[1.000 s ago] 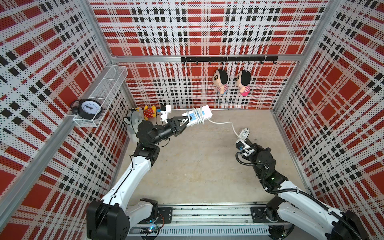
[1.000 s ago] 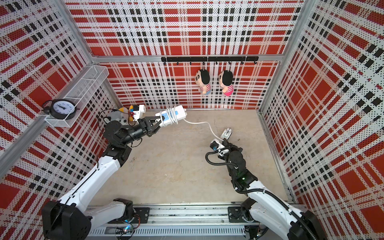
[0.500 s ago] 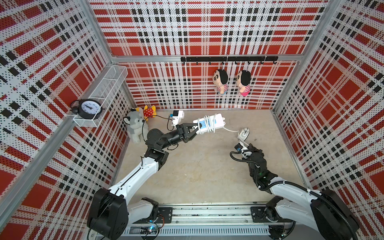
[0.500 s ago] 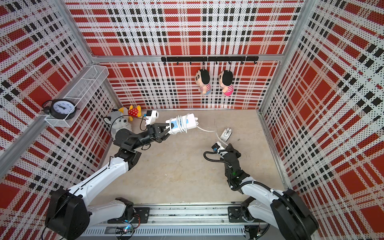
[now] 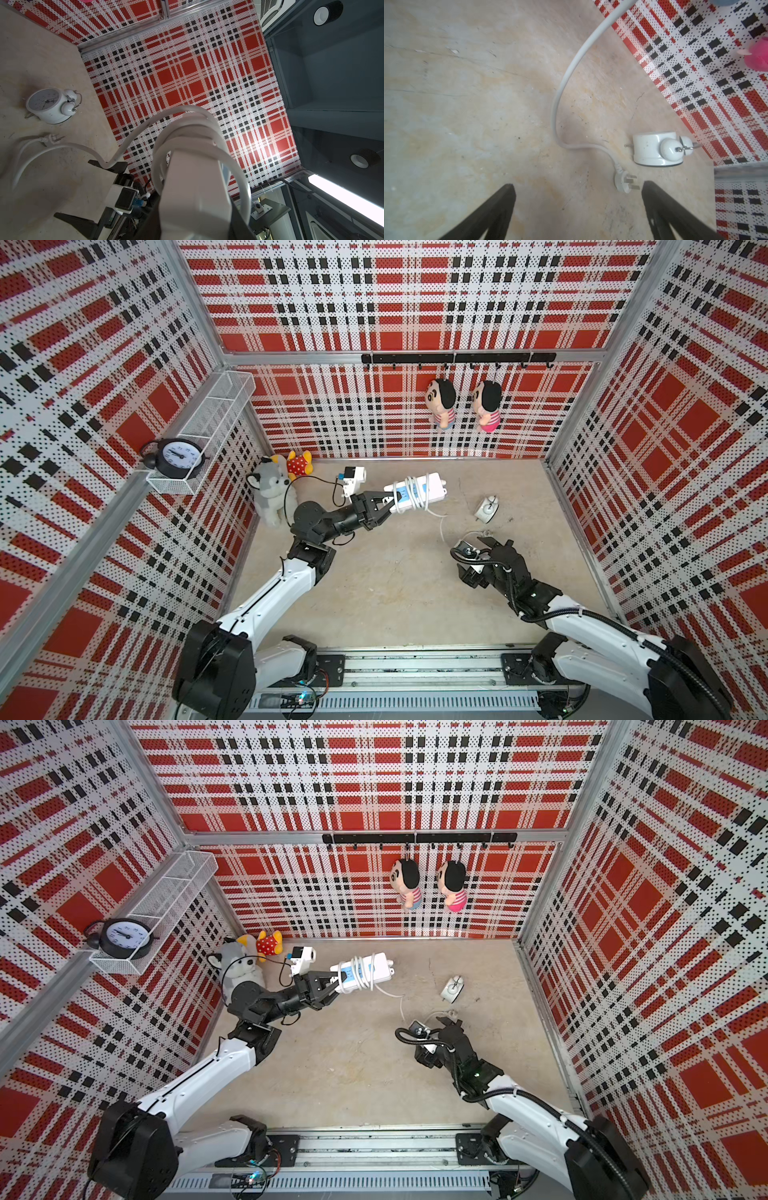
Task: Unwrap the cord wrapped around the power strip
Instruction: Unwrap the power cord from the power strip.
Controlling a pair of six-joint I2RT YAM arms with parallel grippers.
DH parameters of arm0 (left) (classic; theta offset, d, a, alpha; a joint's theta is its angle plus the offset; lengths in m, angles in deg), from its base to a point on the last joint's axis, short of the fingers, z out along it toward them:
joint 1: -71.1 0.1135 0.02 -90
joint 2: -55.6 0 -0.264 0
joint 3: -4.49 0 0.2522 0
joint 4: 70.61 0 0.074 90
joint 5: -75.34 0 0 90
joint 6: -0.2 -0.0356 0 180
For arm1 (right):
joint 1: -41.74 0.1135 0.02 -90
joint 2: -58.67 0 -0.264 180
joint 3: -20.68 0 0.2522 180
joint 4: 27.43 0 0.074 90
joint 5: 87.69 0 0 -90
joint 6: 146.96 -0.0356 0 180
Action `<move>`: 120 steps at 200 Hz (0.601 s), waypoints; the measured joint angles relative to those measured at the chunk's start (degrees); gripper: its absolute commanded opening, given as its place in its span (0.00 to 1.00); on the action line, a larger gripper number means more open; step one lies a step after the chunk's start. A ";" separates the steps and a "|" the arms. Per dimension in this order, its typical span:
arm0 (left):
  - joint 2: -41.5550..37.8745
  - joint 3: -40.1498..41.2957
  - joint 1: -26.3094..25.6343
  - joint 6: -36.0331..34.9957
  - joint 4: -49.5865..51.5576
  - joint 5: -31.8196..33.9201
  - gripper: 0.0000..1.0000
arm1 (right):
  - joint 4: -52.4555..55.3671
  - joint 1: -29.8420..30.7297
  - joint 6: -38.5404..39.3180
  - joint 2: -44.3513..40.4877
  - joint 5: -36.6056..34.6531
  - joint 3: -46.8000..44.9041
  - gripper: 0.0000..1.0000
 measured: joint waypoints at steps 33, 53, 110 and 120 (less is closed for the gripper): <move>-1.18 2.19 0.33 -0.83 1.16 -0.07 0.00 | -3.74 -0.94 -2.05 -10.54 12.96 -0.48 1.00; -1.64 2.95 0.33 -1.18 1.84 -0.15 0.00 | -10.45 -1.33 -4.70 -11.65 19.17 -1.29 1.00; -2.01 2.95 -0.57 -1.77 2.40 -0.55 0.00 | -26.18 -1.57 -10.69 6.93 26.38 -0.81 0.85; -2.32 2.97 -0.81 -1.77 2.64 -0.70 0.00 | -29.11 -1.66 -11.04 9.44 26.73 -0.66 0.83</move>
